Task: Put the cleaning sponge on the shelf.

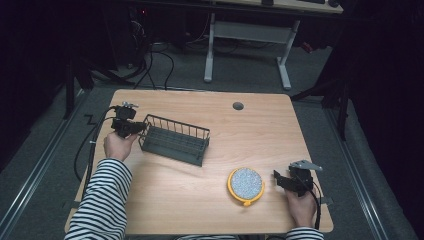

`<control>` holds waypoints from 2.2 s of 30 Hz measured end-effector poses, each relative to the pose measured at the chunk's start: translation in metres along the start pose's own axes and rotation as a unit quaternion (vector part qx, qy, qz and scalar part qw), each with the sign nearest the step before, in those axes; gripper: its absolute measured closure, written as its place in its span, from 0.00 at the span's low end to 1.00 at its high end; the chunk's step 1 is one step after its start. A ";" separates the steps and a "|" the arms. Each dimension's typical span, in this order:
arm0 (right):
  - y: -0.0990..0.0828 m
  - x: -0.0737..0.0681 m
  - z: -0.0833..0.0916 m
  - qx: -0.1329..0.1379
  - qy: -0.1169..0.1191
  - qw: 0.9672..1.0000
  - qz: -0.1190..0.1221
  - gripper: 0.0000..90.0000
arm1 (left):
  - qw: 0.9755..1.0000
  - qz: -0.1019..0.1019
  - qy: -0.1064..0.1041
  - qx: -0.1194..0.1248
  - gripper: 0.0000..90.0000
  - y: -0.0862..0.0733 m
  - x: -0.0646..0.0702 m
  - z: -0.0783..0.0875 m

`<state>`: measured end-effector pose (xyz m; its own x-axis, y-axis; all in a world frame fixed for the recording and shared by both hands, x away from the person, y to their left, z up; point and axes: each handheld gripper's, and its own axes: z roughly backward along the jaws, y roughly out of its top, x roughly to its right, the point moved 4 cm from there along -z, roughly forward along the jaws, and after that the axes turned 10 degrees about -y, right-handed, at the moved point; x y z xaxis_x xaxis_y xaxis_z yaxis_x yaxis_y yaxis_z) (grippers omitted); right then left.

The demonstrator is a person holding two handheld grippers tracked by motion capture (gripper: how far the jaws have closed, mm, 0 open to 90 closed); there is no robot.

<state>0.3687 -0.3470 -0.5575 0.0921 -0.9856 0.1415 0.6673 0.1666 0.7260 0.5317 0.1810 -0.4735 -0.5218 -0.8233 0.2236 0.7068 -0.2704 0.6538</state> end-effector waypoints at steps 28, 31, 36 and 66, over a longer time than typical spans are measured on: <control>0.000 0.000 0.000 -0.001 0.002 1.000 0.000 0.36 | 0.999 -0.040 -0.015 -0.013 0.95 -0.003 0.035 -0.007; 0.000 -0.001 0.000 -0.001 0.002 1.000 0.000 0.36 | 0.999 -0.043 -0.016 -0.013 0.95 -0.003 0.039 -0.008; 0.000 0.000 0.000 -0.001 0.003 1.000 0.001 0.36 | 0.999 -0.046 -0.018 -0.014 0.95 -0.005 0.044 -0.008; 0.000 -0.001 0.000 -0.001 0.003 1.000 0.000 0.36 | 0.999 -0.041 -0.029 0.009 0.68 -0.021 0.058 0.007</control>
<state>0.3684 -0.3465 -0.5575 0.0965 -0.9857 0.1382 0.6687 0.1671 0.7246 0.4831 0.1425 -0.4694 -0.6041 -0.7687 0.2101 0.6521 -0.3253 0.6848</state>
